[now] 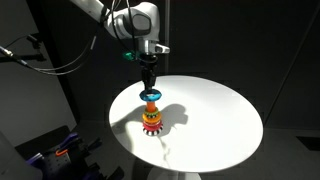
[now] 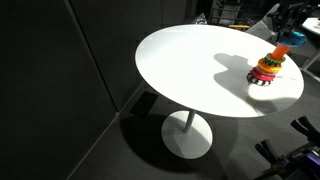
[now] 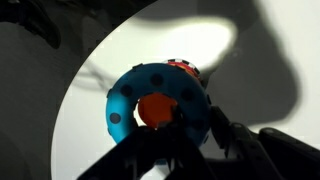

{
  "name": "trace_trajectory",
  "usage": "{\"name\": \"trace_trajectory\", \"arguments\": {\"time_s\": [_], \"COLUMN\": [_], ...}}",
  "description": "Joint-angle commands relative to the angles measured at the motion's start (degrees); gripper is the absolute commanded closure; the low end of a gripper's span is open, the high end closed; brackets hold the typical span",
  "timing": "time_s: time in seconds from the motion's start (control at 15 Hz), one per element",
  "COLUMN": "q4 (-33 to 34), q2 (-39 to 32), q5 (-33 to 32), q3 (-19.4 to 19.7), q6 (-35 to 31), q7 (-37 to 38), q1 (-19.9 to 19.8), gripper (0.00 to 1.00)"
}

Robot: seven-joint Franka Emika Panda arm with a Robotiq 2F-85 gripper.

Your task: Put the blue ring on the stack

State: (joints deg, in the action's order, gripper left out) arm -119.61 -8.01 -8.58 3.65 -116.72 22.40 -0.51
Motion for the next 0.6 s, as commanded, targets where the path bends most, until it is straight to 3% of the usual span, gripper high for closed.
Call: {"name": "trace_trajectory", "arguments": {"time_s": [0.0, 0.53], "q4": [-0.9, -1.9], "q2": [0.8, 1.2], "q5": [0.4, 0.5], "q3": [0.2, 0.2], "q6": [-1.6, -2.8], "q7": [-0.8, -1.0], "q1": [-0.4, -0.4], "gripper": [0.89, 0.89]}}
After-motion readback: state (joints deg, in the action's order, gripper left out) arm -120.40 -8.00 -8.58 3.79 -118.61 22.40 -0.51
